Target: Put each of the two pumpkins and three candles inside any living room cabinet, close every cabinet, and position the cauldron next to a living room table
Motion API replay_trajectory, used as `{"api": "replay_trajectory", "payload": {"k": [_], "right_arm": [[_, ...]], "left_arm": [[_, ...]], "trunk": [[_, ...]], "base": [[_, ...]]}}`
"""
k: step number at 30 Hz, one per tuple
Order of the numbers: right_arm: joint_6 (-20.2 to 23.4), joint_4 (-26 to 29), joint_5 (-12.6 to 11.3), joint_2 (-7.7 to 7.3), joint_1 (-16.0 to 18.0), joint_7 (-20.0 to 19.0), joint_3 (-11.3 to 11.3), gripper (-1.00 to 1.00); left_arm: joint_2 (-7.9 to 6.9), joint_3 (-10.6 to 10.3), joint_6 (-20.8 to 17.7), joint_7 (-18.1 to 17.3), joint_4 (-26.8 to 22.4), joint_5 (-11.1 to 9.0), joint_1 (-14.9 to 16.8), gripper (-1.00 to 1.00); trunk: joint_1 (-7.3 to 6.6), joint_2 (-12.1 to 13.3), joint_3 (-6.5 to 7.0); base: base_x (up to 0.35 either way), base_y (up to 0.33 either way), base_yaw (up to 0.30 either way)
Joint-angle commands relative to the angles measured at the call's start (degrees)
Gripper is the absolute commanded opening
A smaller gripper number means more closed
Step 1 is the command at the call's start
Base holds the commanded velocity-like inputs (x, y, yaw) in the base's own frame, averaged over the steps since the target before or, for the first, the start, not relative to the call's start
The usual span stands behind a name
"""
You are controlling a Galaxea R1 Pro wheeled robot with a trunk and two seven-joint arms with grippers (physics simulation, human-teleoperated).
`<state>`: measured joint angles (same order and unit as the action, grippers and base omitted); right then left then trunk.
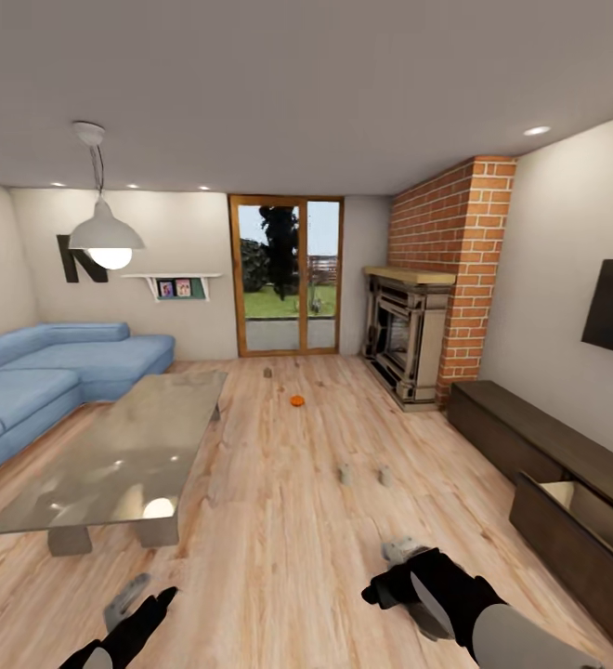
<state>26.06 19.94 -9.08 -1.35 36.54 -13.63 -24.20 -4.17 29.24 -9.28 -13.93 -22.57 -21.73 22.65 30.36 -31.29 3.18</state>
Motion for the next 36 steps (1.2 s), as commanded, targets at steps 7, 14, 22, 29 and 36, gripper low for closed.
{"api": "replay_trajectory", "payload": {"k": [7, 14, 22, 29, 36], "right_arm": [[0.3, 0.1, -0.6, -0.06, 0.0, 0.0, -0.3, 1.00], [0.3, 0.1, -0.7, -0.06, 0.0, -0.2, -0.3, 1.00], [0.3, 0.1, -0.7, -0.06, 0.0, -0.2, -0.3, 1.00], [0.3, 0.1, -0.7, -0.06, 0.0, -0.2, -0.3, 1.00], [0.3, 0.1, -0.7, -0.06, 0.0, -0.2, -0.3, 1.00]], "left_arm": [[0.04, 0.4, -0.6, -0.4, 0.0, -0.5, 0.0, 1.00], [0.02, 0.4, -0.6, -0.5, 0.0, -0.5, 0.0, 1.00], [0.03, 0.4, -0.6, -0.6, 0.0, -0.5, 0.0, 1.00], [0.02, 0.4, -0.6, -0.6, 0.0, -0.5, 0.0, 1.00], [0.01, 0.4, -0.6, -0.6, 0.0, -0.5, 0.0, 1.00]], "trunk": [[0.03, 0.0, 0.00], [0.03, 0.0, 0.20], [0.03, 0.0, 0.74], [0.03, 0.0, 1.02], [0.03, 0.0, 1.04]], "base": [[0.019, 0.333, 0.114], [0.001, 0.336, 0.249], [0.000, 0.336, 0.162], [0.000, 0.336, 0.039], [0.013, 0.337, 0.003]]}}
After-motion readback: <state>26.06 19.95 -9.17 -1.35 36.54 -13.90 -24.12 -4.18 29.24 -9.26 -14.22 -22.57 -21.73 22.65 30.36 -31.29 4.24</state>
